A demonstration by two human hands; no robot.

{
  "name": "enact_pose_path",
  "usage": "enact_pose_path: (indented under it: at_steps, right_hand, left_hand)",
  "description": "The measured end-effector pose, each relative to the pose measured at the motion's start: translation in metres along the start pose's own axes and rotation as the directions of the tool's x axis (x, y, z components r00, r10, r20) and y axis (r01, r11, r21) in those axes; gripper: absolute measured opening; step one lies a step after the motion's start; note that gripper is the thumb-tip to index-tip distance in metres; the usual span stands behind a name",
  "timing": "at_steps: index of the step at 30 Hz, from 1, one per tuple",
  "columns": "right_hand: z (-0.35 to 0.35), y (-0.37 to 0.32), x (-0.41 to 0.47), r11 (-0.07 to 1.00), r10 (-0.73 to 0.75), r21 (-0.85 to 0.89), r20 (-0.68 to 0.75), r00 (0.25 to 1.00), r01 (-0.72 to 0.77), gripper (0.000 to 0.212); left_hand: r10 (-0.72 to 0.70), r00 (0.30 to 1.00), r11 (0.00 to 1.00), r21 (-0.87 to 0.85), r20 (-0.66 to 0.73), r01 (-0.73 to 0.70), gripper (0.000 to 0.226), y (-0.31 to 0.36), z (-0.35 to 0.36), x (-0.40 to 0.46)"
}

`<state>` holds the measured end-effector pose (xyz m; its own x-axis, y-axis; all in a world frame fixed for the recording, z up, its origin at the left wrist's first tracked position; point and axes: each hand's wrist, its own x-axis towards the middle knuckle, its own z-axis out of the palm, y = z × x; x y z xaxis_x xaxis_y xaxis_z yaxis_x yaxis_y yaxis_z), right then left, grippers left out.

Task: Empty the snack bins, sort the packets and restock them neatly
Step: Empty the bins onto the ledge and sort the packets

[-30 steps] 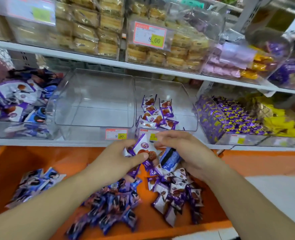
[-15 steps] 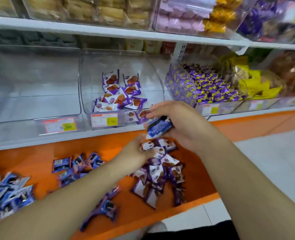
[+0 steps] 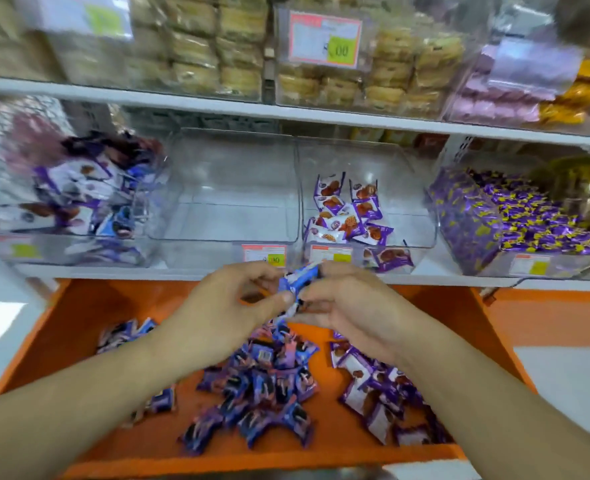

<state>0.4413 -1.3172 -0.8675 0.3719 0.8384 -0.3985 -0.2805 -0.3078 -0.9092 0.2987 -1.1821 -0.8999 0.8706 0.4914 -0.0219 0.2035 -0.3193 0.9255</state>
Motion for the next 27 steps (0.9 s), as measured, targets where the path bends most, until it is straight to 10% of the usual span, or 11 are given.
enact_pose_path:
  at_steps: [8, 15, 27]
  right_hand:
    - [0.084, 0.055, 0.049, 0.92, 0.05, -0.386, -0.072, 0.996, -0.074, 0.017]
    - [0.186, 0.084, 0.118, 0.768, 0.19, -0.62, -0.019, 0.982, -0.16, 0.071]
    - [0.014, -0.009, 0.062, 0.738, -0.105, -0.674, -0.092, 0.99, 0.016, 0.009]
  left_hand:
    - [-0.13, 0.973, 0.966, 0.197, -0.193, 0.169, 0.013, -0.023, -0.13, -0.027]
    - [-0.054, 0.979, 0.96, 0.259, -0.197, 0.105, 0.017, -0.031, -0.165, -0.014]
    - [0.079, 0.995, 0.921, 0.386, -0.066, -0.047, 0.03, -0.014, -0.096, 0.031]
